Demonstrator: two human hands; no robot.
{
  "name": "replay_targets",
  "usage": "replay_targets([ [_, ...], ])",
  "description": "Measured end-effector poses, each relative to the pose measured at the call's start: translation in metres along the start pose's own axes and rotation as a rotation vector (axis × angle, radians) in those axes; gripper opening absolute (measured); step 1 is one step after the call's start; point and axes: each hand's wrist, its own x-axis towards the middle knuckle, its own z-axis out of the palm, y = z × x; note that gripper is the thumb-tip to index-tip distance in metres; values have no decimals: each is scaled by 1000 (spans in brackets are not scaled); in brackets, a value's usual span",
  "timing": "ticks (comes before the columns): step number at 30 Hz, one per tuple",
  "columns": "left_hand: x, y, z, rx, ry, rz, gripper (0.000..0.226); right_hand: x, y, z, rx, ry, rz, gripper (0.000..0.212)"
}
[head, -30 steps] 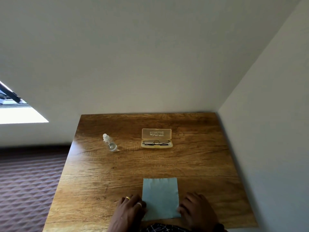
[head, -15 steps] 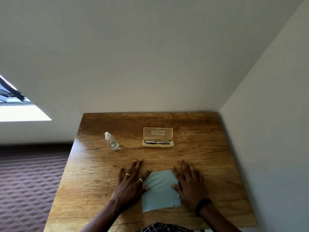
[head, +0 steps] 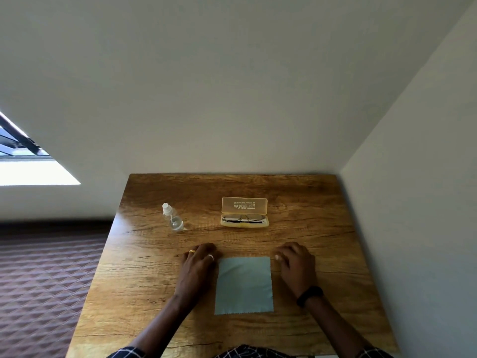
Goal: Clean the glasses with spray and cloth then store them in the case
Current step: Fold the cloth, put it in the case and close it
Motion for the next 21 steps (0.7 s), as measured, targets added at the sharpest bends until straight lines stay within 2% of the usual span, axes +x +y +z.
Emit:
replay_targets([
  [2,5,0,-2,-5,47,33,26,5,-3,1,0,-10,-51,19],
  [8,7,4,-5,78,78,110,22,6,-10,6,-164,26,-218,10],
  [12,5,7,-4,124,97,120,28,4,-10,6,-206,41,-275,7],
  [15,5,7,-2,132,105,129,31,4,-11,7,-230,37,-293,7],
  [21,5,5,1,109,132,133,30,5,-9,8,-70,43,-229,6],
])
